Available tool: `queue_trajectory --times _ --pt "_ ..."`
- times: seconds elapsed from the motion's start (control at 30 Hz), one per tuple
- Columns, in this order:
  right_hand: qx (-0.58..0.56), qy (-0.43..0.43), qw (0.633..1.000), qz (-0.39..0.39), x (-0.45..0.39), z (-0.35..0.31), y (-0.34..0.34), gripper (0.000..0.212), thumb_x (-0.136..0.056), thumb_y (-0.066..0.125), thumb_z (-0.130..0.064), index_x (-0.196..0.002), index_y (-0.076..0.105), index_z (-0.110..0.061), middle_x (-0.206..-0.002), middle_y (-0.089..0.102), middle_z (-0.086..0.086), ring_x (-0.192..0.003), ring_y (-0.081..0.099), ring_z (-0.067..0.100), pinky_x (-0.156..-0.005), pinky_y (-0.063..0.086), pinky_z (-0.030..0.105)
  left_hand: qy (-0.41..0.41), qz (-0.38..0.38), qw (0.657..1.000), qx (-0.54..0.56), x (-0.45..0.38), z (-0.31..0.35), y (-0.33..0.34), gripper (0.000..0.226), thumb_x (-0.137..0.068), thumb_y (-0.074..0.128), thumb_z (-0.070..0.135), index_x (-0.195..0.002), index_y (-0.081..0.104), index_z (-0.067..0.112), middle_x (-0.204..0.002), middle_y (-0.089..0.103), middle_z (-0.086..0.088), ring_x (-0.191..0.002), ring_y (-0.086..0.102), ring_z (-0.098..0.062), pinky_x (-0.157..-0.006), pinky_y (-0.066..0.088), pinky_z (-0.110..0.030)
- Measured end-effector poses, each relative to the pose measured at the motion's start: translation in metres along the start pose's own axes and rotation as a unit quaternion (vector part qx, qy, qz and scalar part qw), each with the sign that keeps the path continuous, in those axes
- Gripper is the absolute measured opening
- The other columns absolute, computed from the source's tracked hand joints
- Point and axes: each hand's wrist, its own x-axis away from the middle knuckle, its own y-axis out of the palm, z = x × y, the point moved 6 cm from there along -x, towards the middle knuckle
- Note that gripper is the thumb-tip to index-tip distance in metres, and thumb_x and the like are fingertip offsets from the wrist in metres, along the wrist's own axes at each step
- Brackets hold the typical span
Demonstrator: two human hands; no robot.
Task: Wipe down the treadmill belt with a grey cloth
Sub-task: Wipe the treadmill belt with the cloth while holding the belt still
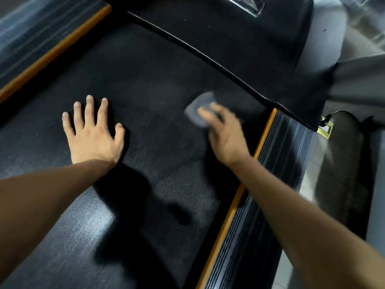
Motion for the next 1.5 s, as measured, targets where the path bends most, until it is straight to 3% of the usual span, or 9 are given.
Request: queue_trajectory --times 0.17,0.33,0.5,0.7,0.8,1.03,1.17,1.33,1.5 --pt "0.098 -0.206 0.968 -0.102 0.02 -0.003 -0.007 0.052 -0.091 0.056 -0.016 -0.142 0.052 -0.027 -0.149 0.046 0.007 -0.129 0.051 0.031 -0.099 0.042 0.044 0.004 0.015 1.0 0.005 0.001 0.0 -0.001 0.071 -0.095 0.031 0.053 -0.159 0.025 0.023 -0.169 0.018 -0.011 -0.156 0.01 -0.035 -0.125 0.003 -0.057" --pt "0.209 -0.051 0.976 0.03 -0.032 0.097 -0.051 0.04 -0.091 0.057 -0.015 -0.126 0.061 -0.035 -0.113 0.063 0.018 -0.085 0.06 0.037 -0.071 0.051 0.046 0.004 0.023 1.0 0.003 0.0 0.0 0.002 0.07 -0.095 0.033 0.053 -0.158 0.025 0.024 -0.168 0.019 -0.011 -0.155 0.011 -0.035 -0.126 0.003 -0.057" --pt "0.145 0.103 0.984 0.024 -0.015 0.072 -0.044 0.05 -0.084 0.051 -0.008 -0.127 0.061 -0.03 -0.114 0.053 0.018 -0.09 0.052 0.037 -0.08 0.047 0.046 0.003 0.018 1.0 0.006 0.0 0.0 0.001 0.07 -0.095 0.032 0.054 -0.158 0.025 0.025 -0.169 0.019 -0.01 -0.156 0.01 -0.034 -0.126 0.002 -0.056" --pt "0.088 -0.056 0.989 -0.102 0.063 -0.025 -0.023 0.058 -0.082 0.056 -0.012 -0.137 0.056 -0.03 -0.122 0.051 0.014 -0.098 0.048 0.035 -0.084 0.043 0.045 -0.002 0.006 1.0 -0.004 0.0 -0.001 0.001 0.07 -0.094 0.031 0.055 -0.158 0.024 0.027 -0.169 0.018 -0.009 -0.156 0.01 -0.033 -0.126 0.002 -0.055" --pt "0.123 -0.167 0.963 -0.171 0.048 -0.001 -0.028 0.062 -0.083 0.051 -0.01 -0.141 0.049 -0.032 -0.124 0.051 0.015 -0.099 0.049 0.034 -0.087 0.045 0.045 -0.001 0.008 1.0 -0.002 0.0 -0.001 0.001 0.07 -0.093 0.031 0.055 -0.158 0.025 0.027 -0.169 0.019 -0.009 -0.156 0.011 -0.033 -0.126 0.003 -0.055" --pt "0.249 0.053 0.966 -0.056 -0.034 0.1 -0.043 0.051 -0.083 0.051 -0.018 -0.134 0.047 -0.022 -0.112 0.05 0.022 -0.091 0.049 0.039 -0.082 0.045 0.05 -0.003 0.007 1.0 -0.01 -0.001 0.0 0.002 0.069 -0.095 0.031 0.055 -0.158 0.024 0.028 -0.169 0.019 -0.008 -0.156 0.011 -0.032 -0.126 0.002 -0.053" --pt "0.221 0.016 0.974 -0.04 -0.007 0.043 -0.028 0.053 -0.083 0.057 -0.019 -0.131 0.047 -0.001 -0.115 0.05 0.023 -0.09 0.049 0.039 -0.079 0.044 0.048 -0.009 -0.006 1.0 -0.017 0.0 0.001 0.001 0.067 -0.097 0.033 0.052 -0.159 0.024 0.028 -0.169 0.017 -0.007 -0.157 0.009 -0.031 -0.127 0.002 -0.053" --pt "0.119 -0.071 0.987 -0.085 0.049 -0.065 0.009 0.059 -0.073 0.068 -0.026 -0.128 0.049 -0.021 -0.102 0.047 0.011 -0.087 0.046 0.03 -0.078 0.046 0.043 -0.01 -0.024 0.999 -0.027 0.003 0.003 -0.006 0.074 -0.093 0.025 0.055 -0.16 0.024 0.026 -0.169 0.018 -0.008 -0.156 0.013 -0.033 -0.127 0.005 -0.052" --pt "0.096 -0.059 0.992 -0.053 0.05 -0.055 0.009 0.059 -0.075 0.069 -0.029 -0.133 0.057 -0.024 -0.107 0.053 0.013 -0.089 0.049 0.034 -0.078 0.046 0.045 0.007 -0.045 0.999 -0.019 0.043 -0.048 -0.03 0.075 -0.092 0.027 0.054 -0.161 0.023 0.026 -0.17 0.016 -0.009 -0.156 0.016 -0.03 -0.127 0.008 -0.046"
